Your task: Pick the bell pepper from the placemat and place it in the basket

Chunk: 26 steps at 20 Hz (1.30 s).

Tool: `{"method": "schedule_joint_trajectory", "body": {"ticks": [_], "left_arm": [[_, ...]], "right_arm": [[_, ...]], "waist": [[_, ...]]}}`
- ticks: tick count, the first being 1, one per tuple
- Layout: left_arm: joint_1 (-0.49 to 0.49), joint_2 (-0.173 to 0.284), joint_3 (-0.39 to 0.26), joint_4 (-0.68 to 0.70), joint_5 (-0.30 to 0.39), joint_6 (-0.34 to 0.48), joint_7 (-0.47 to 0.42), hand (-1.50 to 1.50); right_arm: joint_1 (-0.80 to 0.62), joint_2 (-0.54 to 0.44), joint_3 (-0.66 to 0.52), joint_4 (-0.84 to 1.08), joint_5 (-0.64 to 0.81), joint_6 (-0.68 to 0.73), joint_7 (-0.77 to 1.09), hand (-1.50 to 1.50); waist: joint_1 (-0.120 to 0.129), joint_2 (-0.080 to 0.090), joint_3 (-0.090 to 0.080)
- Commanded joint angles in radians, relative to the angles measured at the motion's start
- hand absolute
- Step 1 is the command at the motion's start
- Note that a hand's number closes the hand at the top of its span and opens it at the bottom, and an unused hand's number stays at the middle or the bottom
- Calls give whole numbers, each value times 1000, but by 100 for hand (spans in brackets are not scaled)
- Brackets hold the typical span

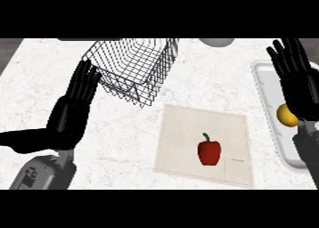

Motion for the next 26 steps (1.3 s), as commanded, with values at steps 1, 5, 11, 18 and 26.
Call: {"method": "schedule_joint_trajectory", "body": {"ticks": [1,5,11,18,26], "left_arm": [[-39,52,50,-8,-11,-28,80,0],[50,210,20,52,-120,-104,29,0],[14,230,18,88,-103,-160,78,0],[27,225,13,97,-127,-151,73,0],[50,232,28,99,-125,-150,70,0]], "right_arm": [[54,17,26,-94,60,-59,68,150],[165,-17,97,-58,161,-98,89,150],[198,210,447,-85,530,-277,-84,-150],[164,227,515,-87,943,-620,350,-150],[61,-5,474,-186,1235,-326,812,-150]], "waist": [[7,-2,11],[2,-2,11],[20,2,11],[-6,-13,4],[-38,-30,-3]]}}
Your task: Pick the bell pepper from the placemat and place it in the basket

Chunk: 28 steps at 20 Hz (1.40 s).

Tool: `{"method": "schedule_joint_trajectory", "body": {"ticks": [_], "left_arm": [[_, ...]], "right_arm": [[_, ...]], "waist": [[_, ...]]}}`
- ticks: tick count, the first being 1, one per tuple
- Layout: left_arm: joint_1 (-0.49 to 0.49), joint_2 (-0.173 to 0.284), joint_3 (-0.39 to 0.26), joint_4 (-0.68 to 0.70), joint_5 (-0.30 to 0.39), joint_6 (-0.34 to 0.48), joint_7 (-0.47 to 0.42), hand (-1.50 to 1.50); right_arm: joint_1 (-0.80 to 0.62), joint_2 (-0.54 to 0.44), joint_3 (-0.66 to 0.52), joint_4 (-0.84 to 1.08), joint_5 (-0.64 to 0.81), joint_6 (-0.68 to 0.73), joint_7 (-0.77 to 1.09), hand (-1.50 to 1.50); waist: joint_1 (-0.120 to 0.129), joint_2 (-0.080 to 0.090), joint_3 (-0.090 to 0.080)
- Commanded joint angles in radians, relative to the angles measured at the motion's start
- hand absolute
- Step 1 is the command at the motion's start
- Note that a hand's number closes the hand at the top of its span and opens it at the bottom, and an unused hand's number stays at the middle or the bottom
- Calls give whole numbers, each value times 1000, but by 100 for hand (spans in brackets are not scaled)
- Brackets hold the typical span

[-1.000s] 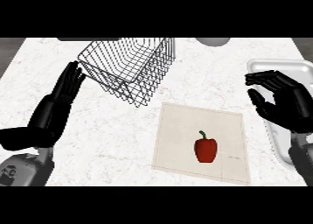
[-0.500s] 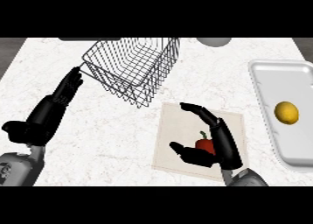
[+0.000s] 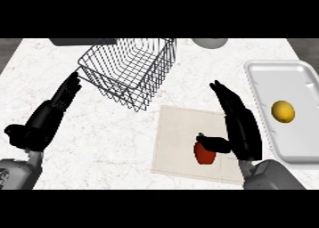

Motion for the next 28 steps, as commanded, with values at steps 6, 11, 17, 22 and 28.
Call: {"method": "schedule_joint_trajectory", "body": {"ticks": [6,11,17,22,28], "left_arm": [[10,5,8,-20,10,-18,-2,0],[26,-16,-3,-4,-7,-15,-26,0],[37,-7,7,-50,-21,-23,-11,0],[-8,-22,42,43,0,-69,-34,0],[-49,-37,58,-19,-17,-58,54,0]], "right_arm": [[-99,-124,56,-240,-24,579,493,-150],[-129,-72,71,-508,-170,820,801,-150],[-44,-187,-60,-765,-332,899,958,-150],[-36,-207,-43,-793,-305,875,981,-150],[47,-98,16,-711,-139,763,871,-150]], "waist": [[9,2,2],[12,9,5],[16,15,10],[24,22,9],[38,24,11]]}}
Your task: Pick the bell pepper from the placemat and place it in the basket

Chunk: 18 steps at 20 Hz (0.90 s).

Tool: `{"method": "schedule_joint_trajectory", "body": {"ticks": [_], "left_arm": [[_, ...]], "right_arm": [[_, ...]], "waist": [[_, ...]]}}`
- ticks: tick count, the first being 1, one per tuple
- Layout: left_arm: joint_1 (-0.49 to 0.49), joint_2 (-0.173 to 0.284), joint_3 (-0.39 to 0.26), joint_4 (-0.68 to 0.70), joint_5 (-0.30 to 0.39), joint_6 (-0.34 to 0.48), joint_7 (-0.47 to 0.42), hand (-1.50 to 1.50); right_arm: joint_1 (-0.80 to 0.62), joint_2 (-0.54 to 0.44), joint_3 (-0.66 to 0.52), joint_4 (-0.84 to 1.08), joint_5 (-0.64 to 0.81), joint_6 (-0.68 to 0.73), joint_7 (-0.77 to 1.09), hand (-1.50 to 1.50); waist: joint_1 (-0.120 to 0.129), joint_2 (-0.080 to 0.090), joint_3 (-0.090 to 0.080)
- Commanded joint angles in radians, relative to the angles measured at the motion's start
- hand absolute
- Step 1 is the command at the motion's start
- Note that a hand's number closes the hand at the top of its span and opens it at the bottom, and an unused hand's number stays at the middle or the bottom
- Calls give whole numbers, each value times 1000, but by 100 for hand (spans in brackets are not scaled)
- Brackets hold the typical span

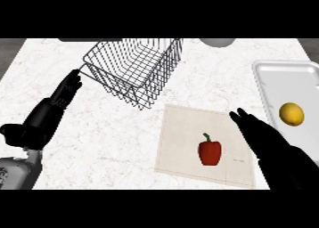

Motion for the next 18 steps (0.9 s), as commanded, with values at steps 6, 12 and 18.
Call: {"method": "schedule_joint_trajectory", "body": {"ticks": [6,12,18], "left_arm": [[23,-20,41,10,-28,-46,-33,0],[-30,-68,66,35,-44,-70,17,0],[119,-88,75,-55,-114,-93,-38,0]], "right_arm": [[162,117,58,137,266,-123,-97,-150],[164,153,-18,358,323,-179,-294,-150],[274,170,-6,364,403,-239,-417,-150]], "waist": [[9,3,2],[8,5,2],[10,3,2]]}}
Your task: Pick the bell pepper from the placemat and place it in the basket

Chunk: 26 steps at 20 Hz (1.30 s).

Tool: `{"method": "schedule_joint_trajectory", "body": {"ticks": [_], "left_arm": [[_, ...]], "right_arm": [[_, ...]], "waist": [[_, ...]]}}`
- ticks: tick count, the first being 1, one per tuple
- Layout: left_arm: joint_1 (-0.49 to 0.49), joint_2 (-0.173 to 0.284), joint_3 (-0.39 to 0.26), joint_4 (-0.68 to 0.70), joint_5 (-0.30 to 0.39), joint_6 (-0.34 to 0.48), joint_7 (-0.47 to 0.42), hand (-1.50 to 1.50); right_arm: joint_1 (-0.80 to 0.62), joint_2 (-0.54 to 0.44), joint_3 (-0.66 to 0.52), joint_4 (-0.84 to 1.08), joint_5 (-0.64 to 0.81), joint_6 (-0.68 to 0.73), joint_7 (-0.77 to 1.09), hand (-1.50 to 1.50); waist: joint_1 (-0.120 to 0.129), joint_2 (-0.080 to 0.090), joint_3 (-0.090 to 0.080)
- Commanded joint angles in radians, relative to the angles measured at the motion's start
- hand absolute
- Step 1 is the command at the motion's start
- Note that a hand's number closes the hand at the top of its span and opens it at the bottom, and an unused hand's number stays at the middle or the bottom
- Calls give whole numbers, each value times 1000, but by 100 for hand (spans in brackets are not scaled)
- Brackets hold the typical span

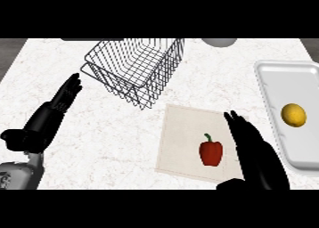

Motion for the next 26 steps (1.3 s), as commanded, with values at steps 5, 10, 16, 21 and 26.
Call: {"method": "schedule_joint_trajectory", "body": {"ticks": [5,10,16,21,26], "left_arm": [[-6,-72,26,-19,-64,-13,40,0],[-25,-91,45,12,-84,-57,13,0],[-34,-104,77,-52,-100,-69,92,0],[-13,-124,95,-20,-120,-95,33,0],[50,-128,117,5,-133,-127,-48,0]], "right_arm": [[22,83,-7,-56,50,59,-25,-150],[-27,193,27,84,127,18,-51,-150],[-9,171,-37,38,126,126,-39,-150],[32,183,-12,95,194,91,-84,-150],[-20,239,-38,177,206,83,-96,-150]], "waist": [[-1,-1,0],[1,0,0],[0,0,0],[0,0,0],[2,1,0]]}}
